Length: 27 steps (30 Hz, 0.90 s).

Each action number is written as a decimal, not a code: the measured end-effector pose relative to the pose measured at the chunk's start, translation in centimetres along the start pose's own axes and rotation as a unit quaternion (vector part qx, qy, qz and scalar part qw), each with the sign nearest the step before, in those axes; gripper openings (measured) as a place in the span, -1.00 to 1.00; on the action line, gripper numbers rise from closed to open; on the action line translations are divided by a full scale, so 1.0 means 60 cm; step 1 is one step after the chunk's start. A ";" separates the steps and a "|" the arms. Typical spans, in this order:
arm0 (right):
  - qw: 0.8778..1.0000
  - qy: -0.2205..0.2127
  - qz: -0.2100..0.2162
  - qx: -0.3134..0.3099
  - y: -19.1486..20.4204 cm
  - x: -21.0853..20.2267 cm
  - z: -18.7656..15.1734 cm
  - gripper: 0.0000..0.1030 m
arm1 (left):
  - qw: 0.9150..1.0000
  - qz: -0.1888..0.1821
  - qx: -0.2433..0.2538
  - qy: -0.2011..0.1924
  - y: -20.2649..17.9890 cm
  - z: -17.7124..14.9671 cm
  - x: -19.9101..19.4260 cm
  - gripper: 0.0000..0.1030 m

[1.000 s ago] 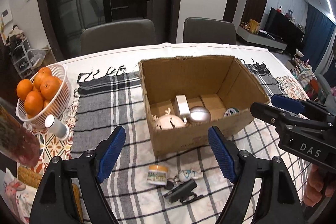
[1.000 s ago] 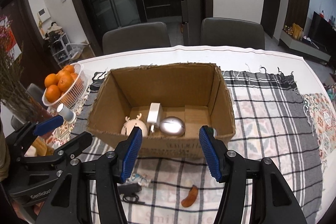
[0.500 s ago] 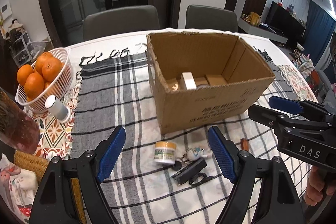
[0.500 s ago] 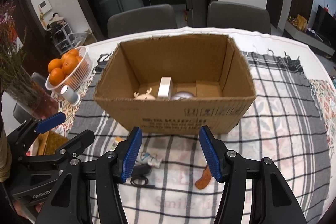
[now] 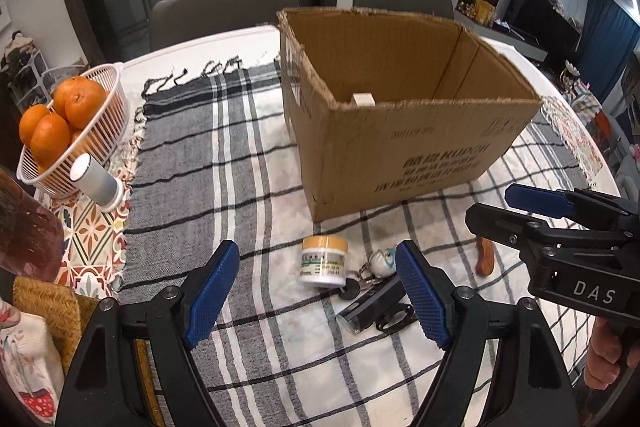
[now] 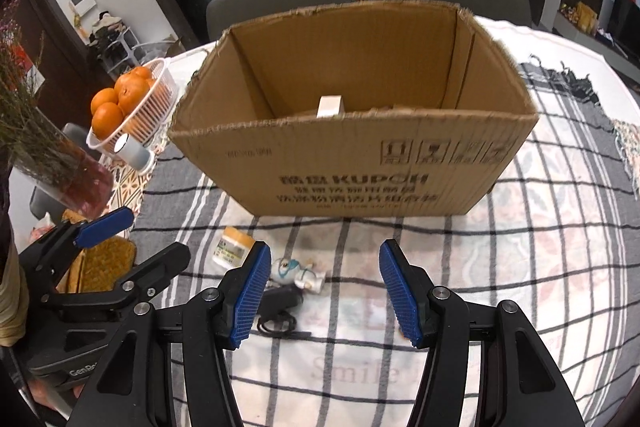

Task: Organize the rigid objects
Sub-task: 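Move both tools back toward the jar, figurine and bike light on the cloth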

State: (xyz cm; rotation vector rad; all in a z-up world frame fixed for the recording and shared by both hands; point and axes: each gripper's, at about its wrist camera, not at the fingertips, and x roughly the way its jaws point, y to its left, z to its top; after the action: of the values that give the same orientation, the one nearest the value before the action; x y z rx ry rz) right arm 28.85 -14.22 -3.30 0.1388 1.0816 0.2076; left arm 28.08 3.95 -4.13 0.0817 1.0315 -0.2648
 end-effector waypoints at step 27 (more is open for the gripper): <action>0.985 0.101 0.109 0.090 -0.007 0.141 -0.029 0.13 | 0.993 -0.079 0.017 0.084 0.008 -0.016 0.112 0.38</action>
State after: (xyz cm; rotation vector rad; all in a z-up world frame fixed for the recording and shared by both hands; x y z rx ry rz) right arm 31.21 -12.65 -11.47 0.4065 1.2882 0.3252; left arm 30.66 3.37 -10.40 0.0543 1.2026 -0.4259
